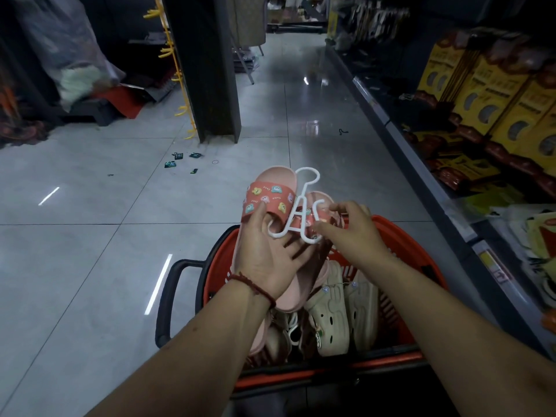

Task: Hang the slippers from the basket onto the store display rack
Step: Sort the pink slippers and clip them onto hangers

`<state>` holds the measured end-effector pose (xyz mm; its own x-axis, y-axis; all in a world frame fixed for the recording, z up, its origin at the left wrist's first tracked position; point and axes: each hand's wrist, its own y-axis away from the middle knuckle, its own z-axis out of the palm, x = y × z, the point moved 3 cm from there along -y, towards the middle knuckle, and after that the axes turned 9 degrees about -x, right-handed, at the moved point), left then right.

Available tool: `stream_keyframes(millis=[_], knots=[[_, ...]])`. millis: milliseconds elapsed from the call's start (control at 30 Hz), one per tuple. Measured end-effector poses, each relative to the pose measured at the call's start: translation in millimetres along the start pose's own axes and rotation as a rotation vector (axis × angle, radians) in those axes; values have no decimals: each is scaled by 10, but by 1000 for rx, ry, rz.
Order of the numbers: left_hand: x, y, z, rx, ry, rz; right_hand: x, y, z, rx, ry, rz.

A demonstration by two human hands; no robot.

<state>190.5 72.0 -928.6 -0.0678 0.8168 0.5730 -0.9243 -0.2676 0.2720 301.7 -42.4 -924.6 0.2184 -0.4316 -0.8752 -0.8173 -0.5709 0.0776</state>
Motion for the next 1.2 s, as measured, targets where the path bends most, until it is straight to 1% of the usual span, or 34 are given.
stream_keyframes(millis=[100, 267, 333, 400, 500, 633, 700, 767, 967, 1033, 1067, 1133, 1200], knots=[[11, 16, -18, 29, 16, 10, 11, -17, -33, -19, -22, -11], [25, 8, -49, 50, 19, 37, 63, -27, 55, -148, 74, -14], [16, 9, -50, 56, -14, 32, 63, -30, 86, -158, 79, -21], [34, 15, -45, 66, -46, 39, 36, -26, 63, -132, 50, -31], [52, -14, -102, 115, -188, 39, 40, -37, 21, -74, -27, -10], [-2, -60, -246, 229, -299, -52, 78, -71, -16, 26, -117, 27], [-6, -53, -300, 257, -301, -113, 143, -103, -81, 107, -83, 48], [3, -47, -342, 280, -260, -128, 182, -99, -148, 140, -44, 54], [60, -64, -396, 304, -227, -7, 350, -88, -277, 161, 5, 146], [109, -57, -377, 300, -234, 30, 414, -92, -288, 133, -3, 190], [132, -50, -367, 297, -240, 43, 434, -93, -283, 92, -41, 224], [159, -35, -346, 281, -261, 59, 457, -77, -248, -81, -68, 268], [178, -24, -331, 263, -290, 65, 428, -23, -208, -254, 32, 245]])
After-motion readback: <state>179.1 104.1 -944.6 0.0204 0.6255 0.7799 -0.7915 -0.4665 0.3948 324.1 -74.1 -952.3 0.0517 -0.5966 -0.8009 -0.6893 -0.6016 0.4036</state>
